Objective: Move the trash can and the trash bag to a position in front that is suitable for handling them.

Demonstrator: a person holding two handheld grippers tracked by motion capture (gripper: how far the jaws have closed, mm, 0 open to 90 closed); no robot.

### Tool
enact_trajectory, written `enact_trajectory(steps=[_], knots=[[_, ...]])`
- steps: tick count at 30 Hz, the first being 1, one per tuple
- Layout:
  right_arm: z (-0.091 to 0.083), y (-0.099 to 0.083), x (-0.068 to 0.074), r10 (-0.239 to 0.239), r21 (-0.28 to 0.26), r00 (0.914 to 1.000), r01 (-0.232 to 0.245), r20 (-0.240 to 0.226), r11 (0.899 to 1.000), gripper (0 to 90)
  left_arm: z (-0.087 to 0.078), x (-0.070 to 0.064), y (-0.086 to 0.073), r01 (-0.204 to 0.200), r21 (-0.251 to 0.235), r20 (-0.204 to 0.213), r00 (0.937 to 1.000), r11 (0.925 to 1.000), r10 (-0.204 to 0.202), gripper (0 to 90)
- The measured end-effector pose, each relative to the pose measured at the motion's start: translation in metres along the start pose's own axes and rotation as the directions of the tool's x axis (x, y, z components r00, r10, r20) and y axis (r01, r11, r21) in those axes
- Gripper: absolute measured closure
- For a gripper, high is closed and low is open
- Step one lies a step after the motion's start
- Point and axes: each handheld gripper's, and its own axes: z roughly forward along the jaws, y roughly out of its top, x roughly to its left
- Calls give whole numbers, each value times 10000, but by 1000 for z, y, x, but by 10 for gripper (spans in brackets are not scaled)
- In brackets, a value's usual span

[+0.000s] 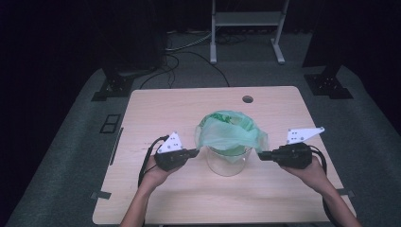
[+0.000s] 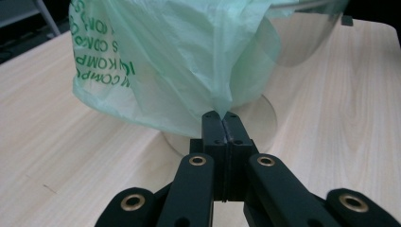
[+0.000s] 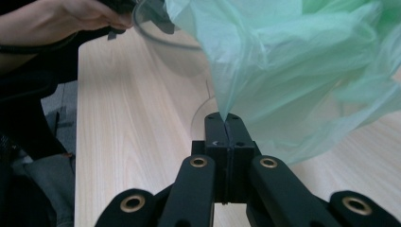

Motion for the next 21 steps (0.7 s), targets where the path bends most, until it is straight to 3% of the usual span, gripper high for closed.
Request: enact_trajectory(steps=[4, 9, 16, 21], knots=[[1, -4, 1, 26, 107, 9998, -24, -195, 9999, 900, 1, 0, -6, 126, 127, 3, 9999, 9998, -126, 900], [4, -10, 3, 49, 369, 9993, -35, -380, 9993, 900, 4, -1, -14, 292, 165, 333, 9990, 9994, -298, 900], [14, -18, 3, 83, 890, 9981, -28, -613, 9960, 900, 10, -4, -20, 212, 517, 532, 9983, 9984, -240, 900], [24, -26, 1, 134, 1493, 9975, -29, -693, 9888, 900, 12, -5, -27, 458, 733, 587, 9970, 9963, -502, 900]])
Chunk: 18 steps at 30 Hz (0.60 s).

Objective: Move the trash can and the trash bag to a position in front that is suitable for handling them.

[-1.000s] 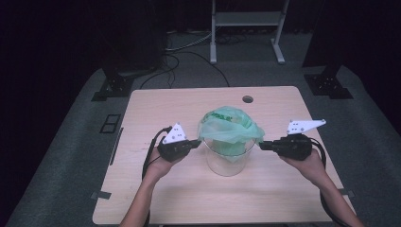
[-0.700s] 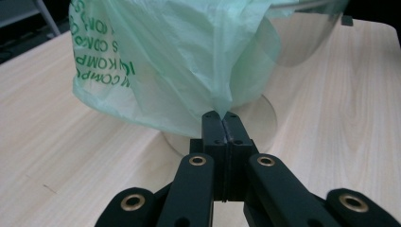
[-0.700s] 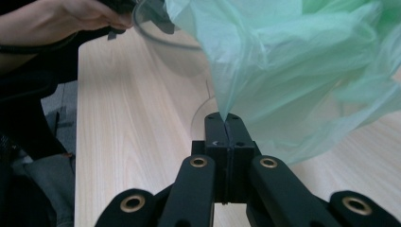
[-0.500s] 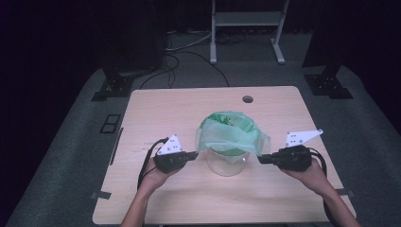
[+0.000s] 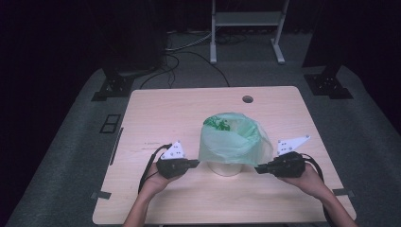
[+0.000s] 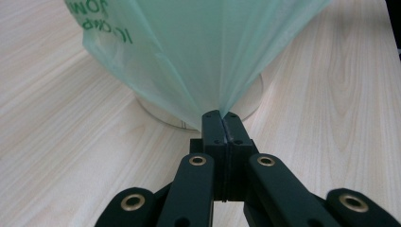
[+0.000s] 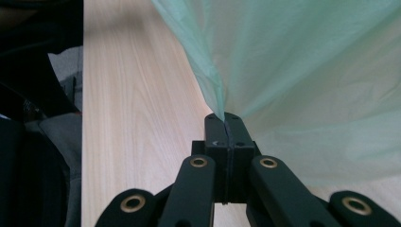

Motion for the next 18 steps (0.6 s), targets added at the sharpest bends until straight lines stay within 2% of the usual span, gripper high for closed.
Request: enact_trajectory(steps=[5, 9, 12, 13, 14, 15, 16, 18], knots=[[3, -5, -6, 211, 218, 9997, -213, 74, 9995, 900, -2, 3, -6, 210, 246, -120, 9997, 9995, -207, 900], [4, -11, -12, 426, 367, 9989, -433, 207, 9984, 900, -3, 5, -10, 330, 656, -340, 9989, 9973, -308, 900], [4, -12, -13, 503, 375, 9983, -514, 290, 9980, 900, -3, 6, -12, 554, 536, -367, 9979, 9970, -535, 900], [2, -11, -12, 439, 292, 9984, -449, 346, 9986, 865, -4, 7, -11, 693, 484, -347, 9971, 9964, -677, 863], [2, -11, -12, 439, 292, 9984, -449, 346, 9986, 865, -4, 7, -11, 693, 484, -347, 9971, 9964, -677, 765], [-2, -8, -9, 410, 69, 9986, -413, 340, 9991, 742, -7, 8, -10, 986, 189, -7, 9951, 9950, -986, 702], [-5, -6, -8, 377, -9, 9986, -377, 371, 9993, 697, -9, 9, -9, 1139, 84, 176, 9933, 9935, -1140, 666], [-11, -2, -5, 246, -179, 9992, -240, 330, 9996, 658, -12, 10, -7, 1253, 17, 185, 9919, 9921, -1253, 570]])
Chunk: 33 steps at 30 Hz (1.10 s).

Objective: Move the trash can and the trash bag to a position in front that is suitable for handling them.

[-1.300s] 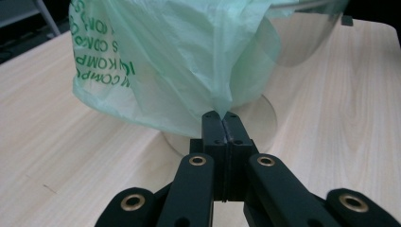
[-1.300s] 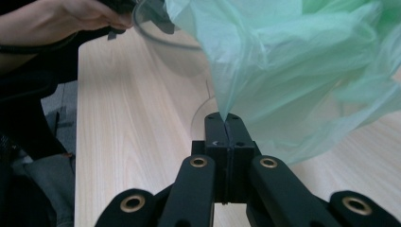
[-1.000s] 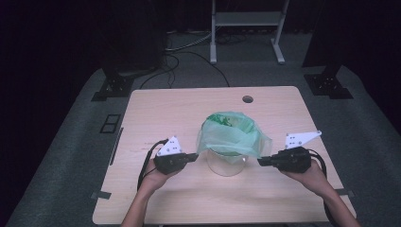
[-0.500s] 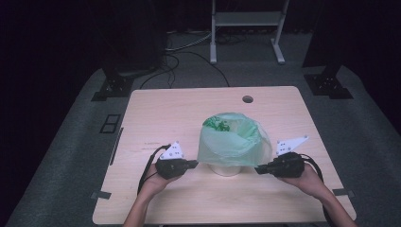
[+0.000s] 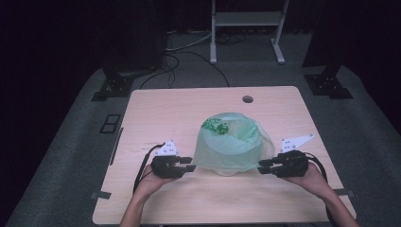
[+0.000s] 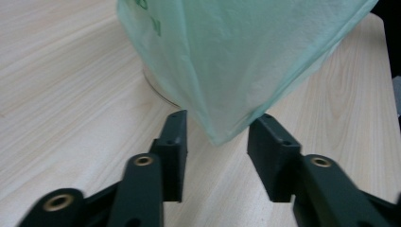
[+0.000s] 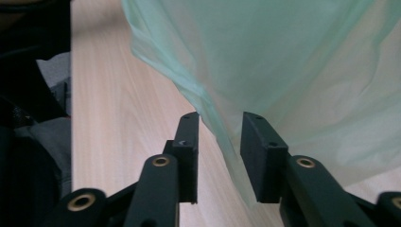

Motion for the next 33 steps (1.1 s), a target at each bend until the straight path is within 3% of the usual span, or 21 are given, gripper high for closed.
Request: enact_trajectory(steps=[6, 10, 13, 15, 16, 17, 18, 20, 26, 30, 33], knots=[[-22, 16, 3, -215, -640, 9990, 240, 392, 9977, 549, -13, 3, 8, 69, -217, -4, 10000, 9997, -69, 400], [-33, 24, -2, -54, -1120, 9962, 151, 871, 9936, 522, -19, 5, 14, 54, -372, -140, 9999, 9993, -59, 373], [-37, 31, -7, 192, -1394, 9847, 52, 1731, 9902, 504, -18, 5, 19, 75, -399, -146, 9999, 9992, -80, 349], [-39, 33, -10, 270, -1566, 9805, 39, 1945, 9877, 495, -16, 4, 20, 47, -361, -118, 9999, 9993, -51, 328], [-41, 38, -14, 580, -1895, 9700, -126, 2362, 9818, 494, -12, 1, 23, 123, -293, 101, 9999, 9995, -120, 318], [-42, 41, -17, 727, -2055, 9661, -210, 2477, 9784, 491, -12, 1, 23, 123, -293, 101, 9999, 9995, -120, 318], [-42, 43, -20, 895, -2241, 9652, -332, 2459, 9740, 491, -9, -4, 24, 28, -228, 421, 9991, 9997, -18, 315], [-42, 48, -25, 1040, -2341, 9585, -406, 2653, 9714, 489, -5, -9, 25, -55, -63, 439, 9990, 10000, 57, 288], [-30, 53, -41, 1371, -1998, 9553, -852, 2620, 9761, 498, 2, -14, 29, -50, 20, 616, 9981, 10000, 49, 287], [-14, 54, -55, 1779, -1636, 9505, -1389, 2548, 9767, 598, 12, -17, 35, -327, 228, 371, 9988, 9992, 318, 516], [-7, 53, -60, 2101, -1308, 9468, -1826, 2437, 9745, 826, 19, -21, 36, -521, 134, 4, 9986, 9986, 521, 741]])
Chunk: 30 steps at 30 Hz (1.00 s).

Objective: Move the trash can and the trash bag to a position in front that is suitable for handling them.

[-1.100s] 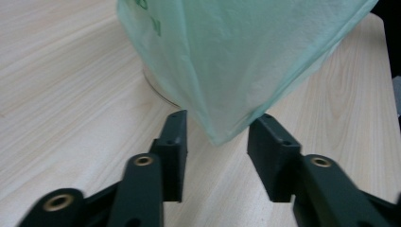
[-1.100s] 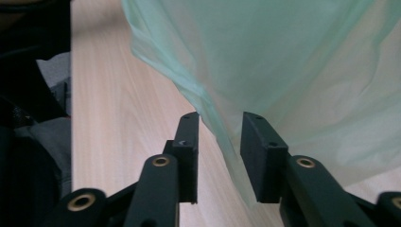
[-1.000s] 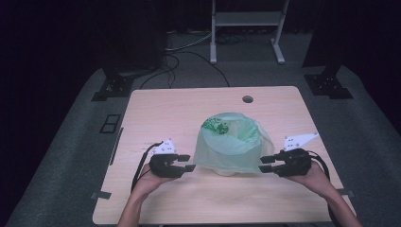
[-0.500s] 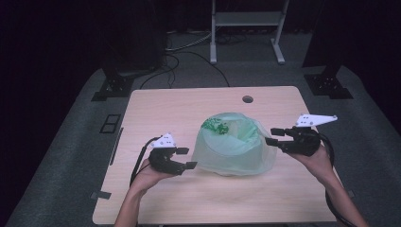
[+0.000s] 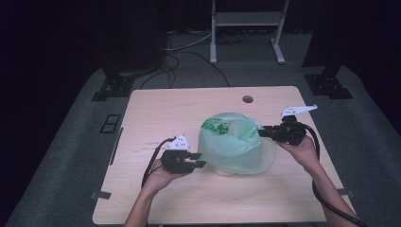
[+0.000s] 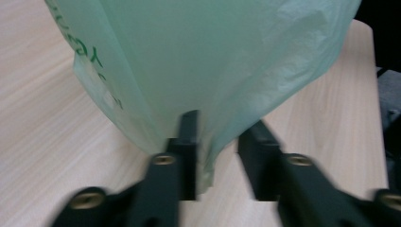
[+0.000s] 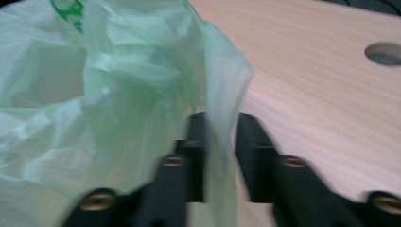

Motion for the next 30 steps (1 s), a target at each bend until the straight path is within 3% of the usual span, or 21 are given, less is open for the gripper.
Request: enact_trajectory(steps=[2, 3, 7, 16, 26, 30], knots=[[3, -2, 0, 188, 77, 9998, -189, 19, 9998, 900, 2, -1, 0, -134, -13, -200, 9997, 9999, 134, 885], [5, -4, 1, 219, 174, 9997, -221, 108, 9996, 900, 5, -2, -1, -34, -175, -298, 9996, 9998, 28, 900], [12, -13, 0, 321, 703, 9991, -339, 275, 9969, 900, 11, 1, -6, 230, -101, -383, 9990, 9997, -234, 900], [24, -38, -3, 384, 1562, 9992, -401, 145, 9869, 900, 11, 8, -18, 575, 62, -464, 9973, 9983, -572, 900], [16, -48, -4, 257, 1818, 9993, -304, 282, 9829, 900, 4, 17, -27, 893, 205, -859, 9925, 9958, -873, 900], [13, -50, -6, 316, 1830, 9988, -380, 377, 9824, 900, 3, 18, -30, 1015, 92, -831, 9915, 9948, -1004, 873]])
